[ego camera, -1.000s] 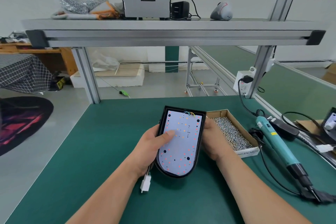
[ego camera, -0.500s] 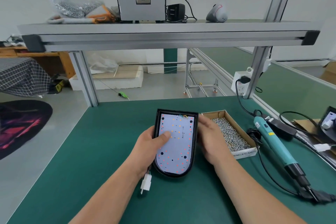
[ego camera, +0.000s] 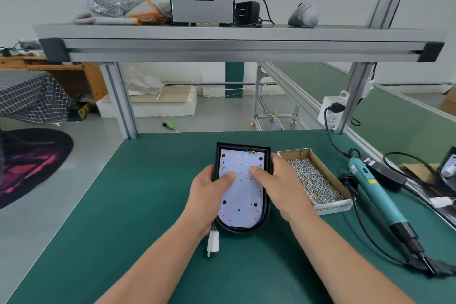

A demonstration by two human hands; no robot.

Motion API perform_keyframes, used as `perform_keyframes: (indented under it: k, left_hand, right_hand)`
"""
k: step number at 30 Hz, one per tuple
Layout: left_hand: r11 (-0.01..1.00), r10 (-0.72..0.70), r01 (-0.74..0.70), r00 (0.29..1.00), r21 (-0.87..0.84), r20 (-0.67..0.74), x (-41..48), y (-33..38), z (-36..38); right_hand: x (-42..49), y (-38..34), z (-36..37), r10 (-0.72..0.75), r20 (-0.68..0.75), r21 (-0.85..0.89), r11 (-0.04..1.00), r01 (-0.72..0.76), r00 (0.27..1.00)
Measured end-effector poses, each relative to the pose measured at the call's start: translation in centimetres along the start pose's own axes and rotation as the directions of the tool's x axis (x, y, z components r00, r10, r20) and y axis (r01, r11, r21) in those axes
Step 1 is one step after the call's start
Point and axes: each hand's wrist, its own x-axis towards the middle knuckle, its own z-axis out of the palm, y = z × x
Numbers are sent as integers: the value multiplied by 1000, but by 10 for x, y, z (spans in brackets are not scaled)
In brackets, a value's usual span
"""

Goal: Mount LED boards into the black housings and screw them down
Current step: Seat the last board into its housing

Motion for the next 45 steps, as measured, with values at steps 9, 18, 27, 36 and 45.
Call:
perform_keyframes:
  k: [9,18,27,36,45]
  left_hand:
    - [987,-63,58,998,-148,-28,10,4,-10]
    - [819,214,-346,925,457,315,18,-6,-35]
    - [95,292,-362,900,927,322,19,-3,-29]
    - [492,197,-163,978,855,73,20,-5,-28]
    - [799,46,-54,999,599,29,25,2,-51]
  right_hand:
    - [8,6,-8,219,80,357,904,-233,972]
    - [3,7,-20,266,199,414,850,-327,943]
    - [1,5,-13,222,220,245,930,-274,950]
    - [-1,2,-12,189,223,62,976,-207,956]
    - [-3,-3,-19,135,212,-363,930,-50,968]
